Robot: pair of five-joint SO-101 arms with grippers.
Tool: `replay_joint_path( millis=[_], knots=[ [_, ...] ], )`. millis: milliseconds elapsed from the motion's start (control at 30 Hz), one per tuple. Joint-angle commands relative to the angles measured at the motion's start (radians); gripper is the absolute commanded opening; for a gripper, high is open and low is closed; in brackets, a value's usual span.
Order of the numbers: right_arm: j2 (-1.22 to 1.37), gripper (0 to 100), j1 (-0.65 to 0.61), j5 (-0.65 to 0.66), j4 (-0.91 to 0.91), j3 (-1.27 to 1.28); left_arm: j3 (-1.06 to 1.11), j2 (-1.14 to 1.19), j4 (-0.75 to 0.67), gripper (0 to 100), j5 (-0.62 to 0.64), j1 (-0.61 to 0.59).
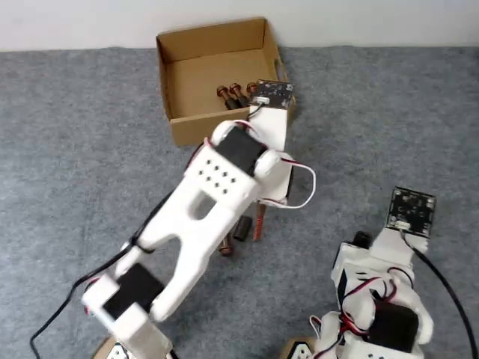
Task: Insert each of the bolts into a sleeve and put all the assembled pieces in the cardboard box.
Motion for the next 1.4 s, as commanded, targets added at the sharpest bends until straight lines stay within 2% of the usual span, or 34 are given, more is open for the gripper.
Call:
replay_joint_path(
  millis=[0,200,500,667,800,1100,1267,1367],
  knots=[
    [-0.001,0.8,-0.054,0.008,-0.051,-0.014,0.074,-0.163,-0.046,0,-0.011,0.005],
    [-0.001,0.8,-0.105,0.006,-0.157,-0.014,0.285,-0.353,-0.121,0,-0.012,0.0],
    [-0.001,0.8,-0.285,0.006,-0.257,-0.014,0.67,-0.707,-0.336,0,-0.026,0.028],
    [-0.001,0.8,-0.407,0.006,-0.275,-0.014,0.791,-0.896,-0.368,0,-0.026,0.029],
    [-0.002,0.8,-0.512,0.006,-0.277,-0.014,0.863,-1.043,-0.388,0,-0.072,0.028],
    [-0.151,0.8,-0.743,0.009,-0.249,-0.011,1.095,-1.438,-0.664,0,-0.115,0.026],
    [-0.191,0.8,-0.773,0.017,-0.237,-0.009,1.222,-1.591,-0.79,0,-0.117,0.026],
    [-0.193,0.8,-0.773,0.072,-0.239,-0.009,1.279,-1.662,-0.862,0,-0.115,0.009]
  ],
)
